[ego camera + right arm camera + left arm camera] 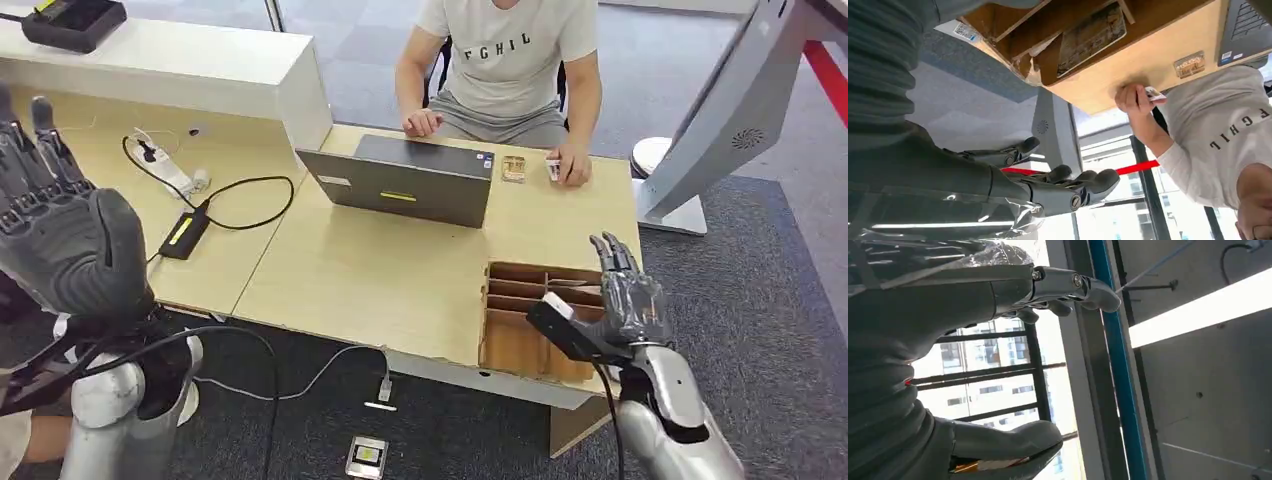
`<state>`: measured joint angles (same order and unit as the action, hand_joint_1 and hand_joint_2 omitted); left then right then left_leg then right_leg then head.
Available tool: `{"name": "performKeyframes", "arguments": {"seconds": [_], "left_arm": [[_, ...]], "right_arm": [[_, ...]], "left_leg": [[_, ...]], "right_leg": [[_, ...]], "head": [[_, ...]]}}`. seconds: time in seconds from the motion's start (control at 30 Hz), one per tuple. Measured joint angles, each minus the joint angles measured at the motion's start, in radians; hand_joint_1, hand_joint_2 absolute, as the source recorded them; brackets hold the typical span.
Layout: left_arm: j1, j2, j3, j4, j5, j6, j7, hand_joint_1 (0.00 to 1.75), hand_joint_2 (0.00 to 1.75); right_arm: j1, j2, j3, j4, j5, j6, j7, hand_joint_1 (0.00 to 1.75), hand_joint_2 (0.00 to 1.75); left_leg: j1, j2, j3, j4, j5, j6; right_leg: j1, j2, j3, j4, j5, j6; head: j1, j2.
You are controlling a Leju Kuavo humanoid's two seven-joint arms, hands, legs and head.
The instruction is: Pass the card to the sensor for recognition and then transmit it.
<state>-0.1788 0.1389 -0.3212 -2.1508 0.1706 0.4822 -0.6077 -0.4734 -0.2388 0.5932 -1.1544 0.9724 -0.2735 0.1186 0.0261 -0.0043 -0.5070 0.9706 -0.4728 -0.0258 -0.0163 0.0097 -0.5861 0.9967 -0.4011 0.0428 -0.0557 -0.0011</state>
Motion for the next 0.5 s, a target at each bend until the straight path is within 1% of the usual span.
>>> {"name": "performKeyframes", "arguments": {"seconds": [0.5], "left_arm": [[0.004, 0.0, 0.0, 0.0, -0.006, 0.014, 0.0, 0.0, 1.75]], "right_arm": [[-0.028, 0.001, -0.006, 0.076, 0.005, -0.002, -0.006, 0.0, 1.75]], "left_leg": [[0.0, 0.0, 0.0, 0.0, 0.0, 0.0]], "right_leg": [[0.0, 0.0, 0.0, 0.0, 0.0, 0.0]], "head": [[0.0, 0.0]]}}
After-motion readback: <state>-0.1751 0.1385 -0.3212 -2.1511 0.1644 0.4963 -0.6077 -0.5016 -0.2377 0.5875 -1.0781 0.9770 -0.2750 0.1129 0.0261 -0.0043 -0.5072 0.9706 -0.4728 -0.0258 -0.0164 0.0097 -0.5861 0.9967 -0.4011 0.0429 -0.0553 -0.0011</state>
